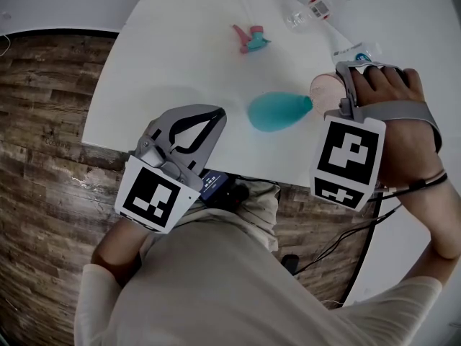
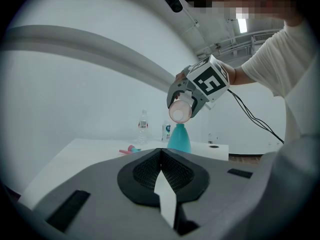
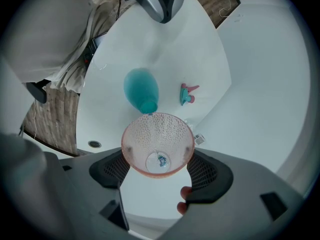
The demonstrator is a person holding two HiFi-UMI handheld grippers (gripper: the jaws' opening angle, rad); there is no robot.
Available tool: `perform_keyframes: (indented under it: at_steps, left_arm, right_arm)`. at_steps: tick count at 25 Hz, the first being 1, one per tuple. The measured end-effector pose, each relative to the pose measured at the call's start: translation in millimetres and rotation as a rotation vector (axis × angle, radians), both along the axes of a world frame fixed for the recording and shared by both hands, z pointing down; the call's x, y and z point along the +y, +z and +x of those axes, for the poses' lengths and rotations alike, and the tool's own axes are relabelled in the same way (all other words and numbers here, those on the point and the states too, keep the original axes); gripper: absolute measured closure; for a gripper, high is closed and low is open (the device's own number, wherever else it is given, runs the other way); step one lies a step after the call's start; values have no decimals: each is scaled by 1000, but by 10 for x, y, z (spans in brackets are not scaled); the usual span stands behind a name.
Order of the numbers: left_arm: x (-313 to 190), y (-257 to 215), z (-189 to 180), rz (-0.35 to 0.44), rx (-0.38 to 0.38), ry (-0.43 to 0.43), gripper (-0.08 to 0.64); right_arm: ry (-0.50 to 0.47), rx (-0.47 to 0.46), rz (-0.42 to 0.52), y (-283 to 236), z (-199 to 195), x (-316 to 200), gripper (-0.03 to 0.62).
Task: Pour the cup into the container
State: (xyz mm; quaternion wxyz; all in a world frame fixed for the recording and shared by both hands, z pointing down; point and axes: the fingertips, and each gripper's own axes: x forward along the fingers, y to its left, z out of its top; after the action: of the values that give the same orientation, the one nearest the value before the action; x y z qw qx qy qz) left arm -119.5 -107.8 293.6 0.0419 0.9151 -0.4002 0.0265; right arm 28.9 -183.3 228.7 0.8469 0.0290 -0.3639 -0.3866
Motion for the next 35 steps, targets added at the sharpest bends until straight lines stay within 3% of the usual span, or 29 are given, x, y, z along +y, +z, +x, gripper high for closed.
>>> perform_keyframes:
  at_steps: [15,28,32,35]
  left_arm:
    - [-7,12,54,-1,-9,-3,549]
    - [-16,23,118,-4,-29,2,549]
    - [-23,28,136,-6,-36,3,549]
    - [-35,40,161,-6,-43,6,549]
  right_arm:
    - [-110,32,133,-28,-44,-34,229]
    - [-307,49,277,-40,-136,-135,229]
    - [-293,-44,266,-30,-93,-128,229]
    - [-199,-200,236,-37,23,-136,229]
